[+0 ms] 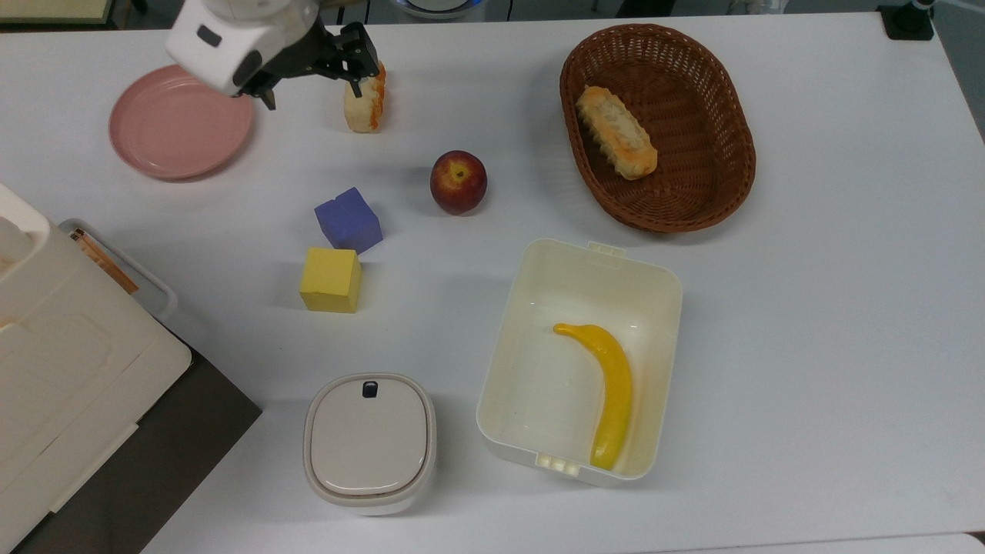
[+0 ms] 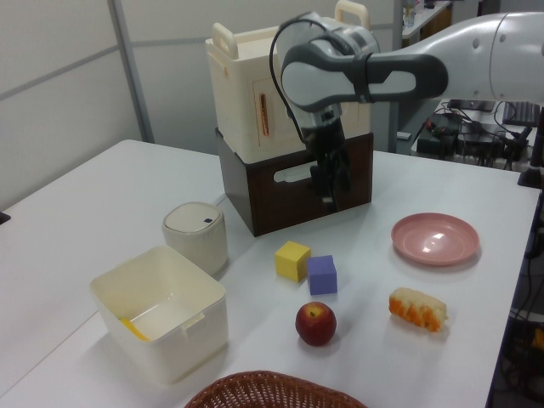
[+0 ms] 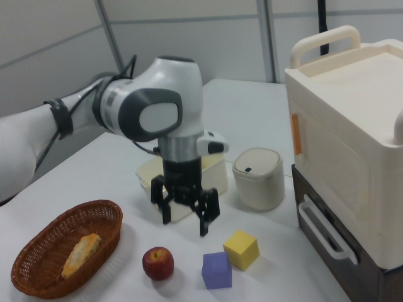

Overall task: Put the bread in the basket
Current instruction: 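Lower the open gripper over the bread roll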

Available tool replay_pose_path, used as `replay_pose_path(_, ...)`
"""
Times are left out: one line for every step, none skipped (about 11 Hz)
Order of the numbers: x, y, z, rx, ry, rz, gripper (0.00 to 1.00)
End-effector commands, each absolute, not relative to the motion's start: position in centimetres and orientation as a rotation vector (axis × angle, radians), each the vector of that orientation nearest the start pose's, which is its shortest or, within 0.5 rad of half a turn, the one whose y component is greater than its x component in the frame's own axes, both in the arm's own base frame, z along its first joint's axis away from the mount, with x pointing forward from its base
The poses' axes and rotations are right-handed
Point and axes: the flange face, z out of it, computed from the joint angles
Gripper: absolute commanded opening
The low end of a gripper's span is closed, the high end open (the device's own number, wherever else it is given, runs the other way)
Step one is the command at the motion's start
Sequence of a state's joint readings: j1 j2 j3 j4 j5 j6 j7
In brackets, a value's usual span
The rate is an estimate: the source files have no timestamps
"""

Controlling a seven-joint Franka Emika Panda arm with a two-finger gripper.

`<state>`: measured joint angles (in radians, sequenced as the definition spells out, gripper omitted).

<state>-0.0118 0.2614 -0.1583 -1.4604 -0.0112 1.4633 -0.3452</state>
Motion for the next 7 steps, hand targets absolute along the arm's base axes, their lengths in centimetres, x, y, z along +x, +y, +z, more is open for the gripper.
replay_pose_path(58.2,-9.6,47.7,-3.039,-0.322,0.662,1.00)
replay_pose_path(58.1,-9.6,46.9,-3.021,-0.321,0.708,1.00)
replay_pose_path(58.2,-9.7,46.9,-3.022,-0.322,0.707,1.00)
replay_pose_path(58.3,-9.7,47.6,-3.032,-0.322,0.686,1.00)
replay_pose_path(58.3,-9.6,48.5,-3.038,-0.325,0.663,1.00)
replay_pose_path(58.2,-9.8,48.9,-3.039,-0.317,0.654,1.00)
replay_pose_path(58.0,-9.7,49.2,-3.042,-0.320,0.649,1.00)
